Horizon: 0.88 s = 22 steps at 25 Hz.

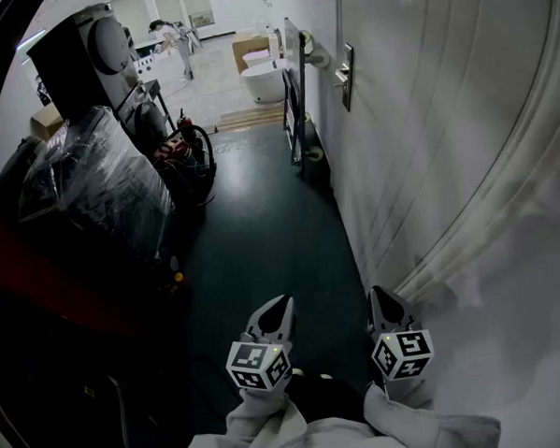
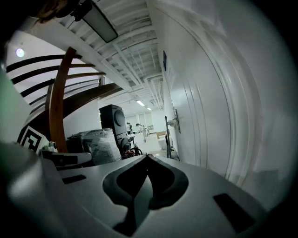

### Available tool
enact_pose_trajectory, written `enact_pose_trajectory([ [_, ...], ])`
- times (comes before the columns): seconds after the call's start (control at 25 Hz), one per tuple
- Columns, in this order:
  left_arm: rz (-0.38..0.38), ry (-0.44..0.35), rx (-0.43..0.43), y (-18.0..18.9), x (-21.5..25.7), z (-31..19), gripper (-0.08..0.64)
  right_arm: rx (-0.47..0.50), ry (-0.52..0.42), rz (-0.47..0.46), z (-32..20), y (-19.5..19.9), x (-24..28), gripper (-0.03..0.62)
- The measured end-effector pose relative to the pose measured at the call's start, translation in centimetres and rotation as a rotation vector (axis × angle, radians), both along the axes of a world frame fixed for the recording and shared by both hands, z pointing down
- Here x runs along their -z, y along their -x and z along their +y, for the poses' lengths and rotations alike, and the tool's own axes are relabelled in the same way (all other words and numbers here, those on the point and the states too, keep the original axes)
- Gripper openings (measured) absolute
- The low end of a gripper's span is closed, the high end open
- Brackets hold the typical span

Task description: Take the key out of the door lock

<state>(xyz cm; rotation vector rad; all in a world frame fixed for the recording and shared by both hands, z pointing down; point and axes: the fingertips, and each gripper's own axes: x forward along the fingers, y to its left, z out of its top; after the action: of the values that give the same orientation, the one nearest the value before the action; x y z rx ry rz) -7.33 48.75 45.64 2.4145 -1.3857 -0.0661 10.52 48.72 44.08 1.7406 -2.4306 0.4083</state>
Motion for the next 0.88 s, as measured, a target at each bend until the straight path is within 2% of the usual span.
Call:
enact_pose_trajectory([
  [0.6,-0.003,0.001,0.01,0.1,-0.8,1.9,0.02,0.034,0.003,-0.02,2.0,0.9,-0.9,0.052],
  [0.88,-0.024,-0.001,0.01,-0.5,-0.6,1.5,0.02,0.034,0.024,-0.032,1.9,-0.1,-1.5,0.052],
])
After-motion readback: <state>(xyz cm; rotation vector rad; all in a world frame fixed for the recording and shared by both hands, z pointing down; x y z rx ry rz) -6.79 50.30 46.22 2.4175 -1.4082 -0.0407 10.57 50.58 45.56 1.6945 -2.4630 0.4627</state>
